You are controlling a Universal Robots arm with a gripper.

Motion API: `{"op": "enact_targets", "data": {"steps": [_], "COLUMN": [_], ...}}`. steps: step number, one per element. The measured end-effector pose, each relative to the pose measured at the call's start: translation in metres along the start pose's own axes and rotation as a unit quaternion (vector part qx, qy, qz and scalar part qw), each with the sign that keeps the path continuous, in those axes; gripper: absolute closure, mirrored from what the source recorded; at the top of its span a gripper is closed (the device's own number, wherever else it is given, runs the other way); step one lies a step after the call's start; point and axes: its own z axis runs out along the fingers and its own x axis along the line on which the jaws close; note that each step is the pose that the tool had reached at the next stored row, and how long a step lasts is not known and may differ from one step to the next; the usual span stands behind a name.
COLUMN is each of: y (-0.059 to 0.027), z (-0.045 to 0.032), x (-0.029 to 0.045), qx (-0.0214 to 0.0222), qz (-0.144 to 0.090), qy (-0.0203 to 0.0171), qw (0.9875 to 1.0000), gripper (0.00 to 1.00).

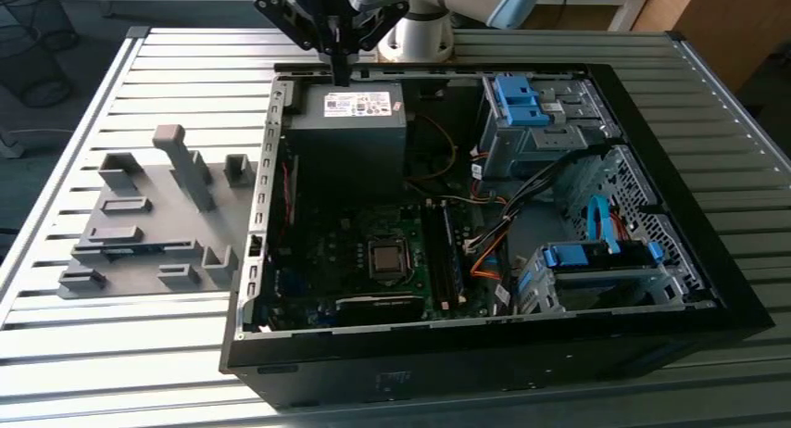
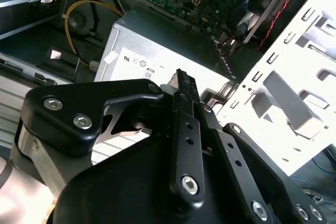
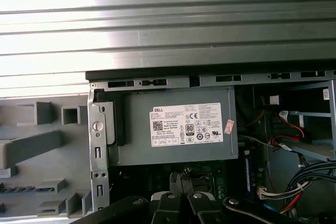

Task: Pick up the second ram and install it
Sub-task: 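Reach for the second ram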

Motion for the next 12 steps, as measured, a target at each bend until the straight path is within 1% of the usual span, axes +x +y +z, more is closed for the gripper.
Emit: {"op": "enact_targets", "data": {"steps": [6,12], "y": [-0.0002,-0.0003], "z": [-0.0001,-0.0001], "x": [0.0033,0.0044], "qx": [0.0,0.0], "qz": [0.0,0.0], "qy": [0.0,0.0], "qw": [1.0,1.0], "gripper": [0.89,0.89]}}
